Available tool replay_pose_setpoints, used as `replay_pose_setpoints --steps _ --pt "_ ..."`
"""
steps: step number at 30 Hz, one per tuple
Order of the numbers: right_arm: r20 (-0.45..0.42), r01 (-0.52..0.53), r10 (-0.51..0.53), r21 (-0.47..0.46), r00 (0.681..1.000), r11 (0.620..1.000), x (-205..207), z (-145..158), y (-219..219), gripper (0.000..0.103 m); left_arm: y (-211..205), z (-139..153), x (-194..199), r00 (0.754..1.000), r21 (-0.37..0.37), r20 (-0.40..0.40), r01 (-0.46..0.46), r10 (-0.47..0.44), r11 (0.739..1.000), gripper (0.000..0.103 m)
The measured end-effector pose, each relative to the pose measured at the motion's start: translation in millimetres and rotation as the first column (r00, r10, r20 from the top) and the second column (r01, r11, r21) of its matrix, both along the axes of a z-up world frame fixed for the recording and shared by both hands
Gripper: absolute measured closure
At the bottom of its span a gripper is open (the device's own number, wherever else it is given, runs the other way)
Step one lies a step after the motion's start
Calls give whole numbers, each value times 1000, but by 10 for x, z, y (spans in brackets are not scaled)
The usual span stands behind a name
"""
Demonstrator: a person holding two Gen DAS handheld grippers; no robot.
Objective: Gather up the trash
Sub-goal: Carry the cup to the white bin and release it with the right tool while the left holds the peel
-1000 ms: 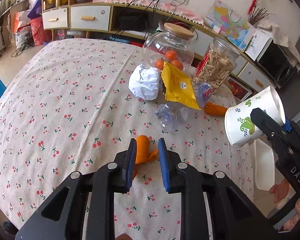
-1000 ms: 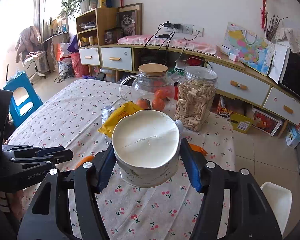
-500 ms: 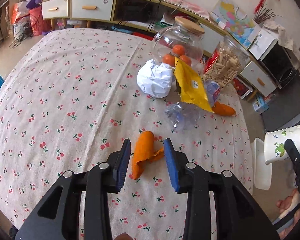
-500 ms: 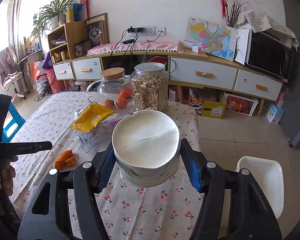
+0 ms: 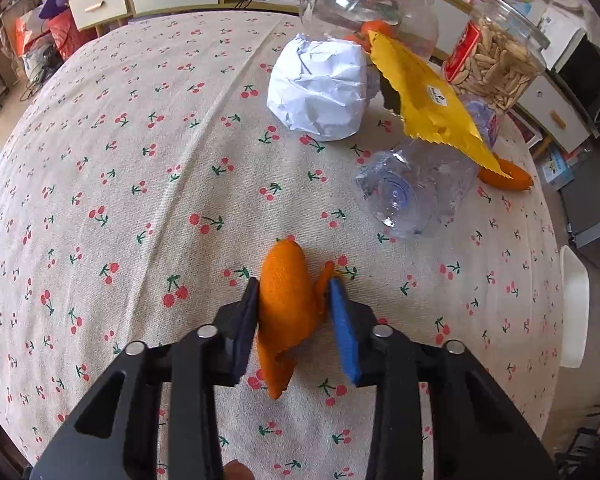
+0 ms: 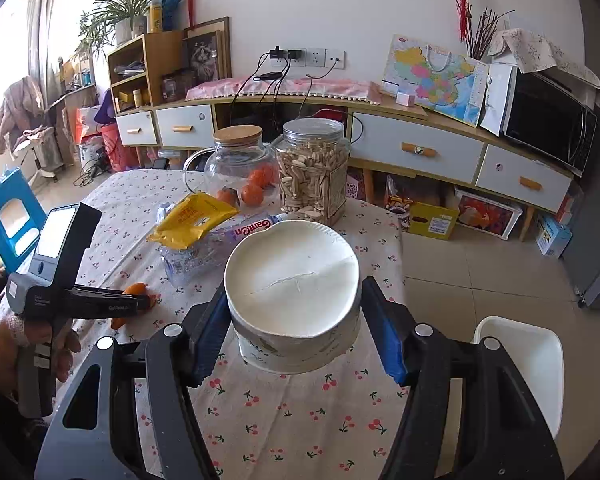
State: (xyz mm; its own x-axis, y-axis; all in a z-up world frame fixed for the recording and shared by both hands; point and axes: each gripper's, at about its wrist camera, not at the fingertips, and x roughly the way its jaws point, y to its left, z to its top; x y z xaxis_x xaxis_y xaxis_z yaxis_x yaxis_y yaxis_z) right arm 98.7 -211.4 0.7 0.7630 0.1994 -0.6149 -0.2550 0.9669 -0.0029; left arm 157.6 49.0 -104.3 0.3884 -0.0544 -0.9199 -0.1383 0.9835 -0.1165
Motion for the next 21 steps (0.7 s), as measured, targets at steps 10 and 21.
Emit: replay_pose_setpoints --steps 10,21 --pt "1 6 -6 38 1000 999 -42 46 -78 42 -17 337 -224 992 -5 123 -8 9 1000 85" --pt "41 77 -79 61 996 995 -128 150 -355 42 -332 945 -379 946 56 323 14 -31 998 85"
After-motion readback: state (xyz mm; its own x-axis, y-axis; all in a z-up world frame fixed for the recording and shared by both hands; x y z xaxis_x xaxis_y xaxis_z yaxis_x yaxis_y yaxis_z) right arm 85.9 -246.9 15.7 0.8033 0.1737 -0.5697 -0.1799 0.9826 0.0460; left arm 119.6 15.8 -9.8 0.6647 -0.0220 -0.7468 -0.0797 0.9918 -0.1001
